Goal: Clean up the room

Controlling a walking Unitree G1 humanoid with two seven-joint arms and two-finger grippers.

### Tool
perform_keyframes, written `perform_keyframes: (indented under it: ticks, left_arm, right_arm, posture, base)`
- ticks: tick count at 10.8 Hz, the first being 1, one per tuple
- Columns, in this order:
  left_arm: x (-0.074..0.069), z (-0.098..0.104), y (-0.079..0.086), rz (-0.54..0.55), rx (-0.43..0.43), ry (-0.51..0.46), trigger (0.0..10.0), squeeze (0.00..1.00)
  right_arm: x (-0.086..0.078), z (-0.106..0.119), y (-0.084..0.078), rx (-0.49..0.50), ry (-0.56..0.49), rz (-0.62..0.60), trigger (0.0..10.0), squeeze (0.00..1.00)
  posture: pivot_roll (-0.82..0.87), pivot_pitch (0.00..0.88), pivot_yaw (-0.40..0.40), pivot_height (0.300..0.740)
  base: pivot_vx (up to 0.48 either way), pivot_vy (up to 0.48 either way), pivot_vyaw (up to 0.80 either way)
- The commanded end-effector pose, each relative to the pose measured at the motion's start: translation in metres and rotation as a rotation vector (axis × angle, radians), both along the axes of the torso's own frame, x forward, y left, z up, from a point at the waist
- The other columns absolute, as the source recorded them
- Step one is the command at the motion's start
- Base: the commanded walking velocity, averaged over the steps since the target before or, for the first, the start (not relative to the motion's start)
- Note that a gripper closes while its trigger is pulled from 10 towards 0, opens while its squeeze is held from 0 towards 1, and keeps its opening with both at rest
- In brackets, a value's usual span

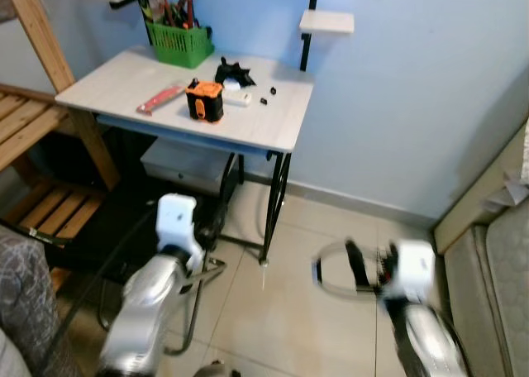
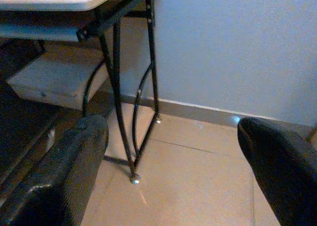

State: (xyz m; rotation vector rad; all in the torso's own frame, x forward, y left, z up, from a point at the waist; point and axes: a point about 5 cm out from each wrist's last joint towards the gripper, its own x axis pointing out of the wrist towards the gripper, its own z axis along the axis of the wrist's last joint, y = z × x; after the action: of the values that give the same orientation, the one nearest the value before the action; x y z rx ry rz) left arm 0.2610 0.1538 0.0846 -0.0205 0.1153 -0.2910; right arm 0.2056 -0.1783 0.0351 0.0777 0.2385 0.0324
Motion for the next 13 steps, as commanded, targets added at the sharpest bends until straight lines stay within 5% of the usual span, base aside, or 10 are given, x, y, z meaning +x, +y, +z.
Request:
perform_keyframes:
  ticks: [1,2,5,6,7,9,13]
  left_arm:
    - [0.001,0.014,-0.005,-0.047,0.027,-0.048,10.0,0.76]
    - [0.008,0.015,-0.012,-0.063,0.033,-0.057,10.0,1.00]
    - [0.010,0.015,-0.013,-0.050,0.023,-0.053,10.0,1.00]
    - [0.012,0.018,-0.015,-0.091,-0.048,-0.060,10.0,0.72]
    - [0.015,0.019,-0.015,-0.088,-0.037,-0.061,10.0,0.00]
    - [0.024,0.010,-0.012,-0.053,0.010,-0.016,10.0,0.00]
    - [0.028,0.008,-0.014,-0.090,0.014,-0.025,10.0,0.00]
  right_arm:
    - [0.001,0.012,-0.002,-0.021,-0.044,0.004,10.0,1.00]
    - [0.007,0.010,-0.004,-0.024,-0.057,-0.004,10.0,1.00]
    - [0.011,0.007,-0.005,-0.034,-0.043,-0.034,10.0,1.00]
    - [0.014,0.003,-0.007,-0.038,-0.020,-0.054,10.0,1.00]
    - [0.018,0.003,-0.008,-0.050,-0.028,-0.051,10.0,1.00]
    - [0.029,0.007,-0.005,-0.096,-0.064,-0.014,10.0,1.00]
    - [0.028,0.005,-0.003,-0.101,-0.065,-0.020,10.0,1.00]
  posture:
    - [0.10,0.000,0.004,0.740]
    - [0.10,0.000,0.010,0.740]
    - [0.10,0.000,0.003,0.740]
    - [0.11,0.000,0.002,0.740]
    - [0.11,0.000,0.002,0.740]
    - [0.10,0.000,-0.006,0.740]
    - [0.10,0.000,-0.007,0.740]
  base:
    - [0.000,0.000,0.00]
    - [0.000,0.000,0.00]
    - [0.000,0.000,-0.19]
    - [0.000,0.000,-0.63]
    - [0.000,0.000,-0.63]
    - [0.000,0.000,-0.62]
    - [0.000,-0.437,-0.61]
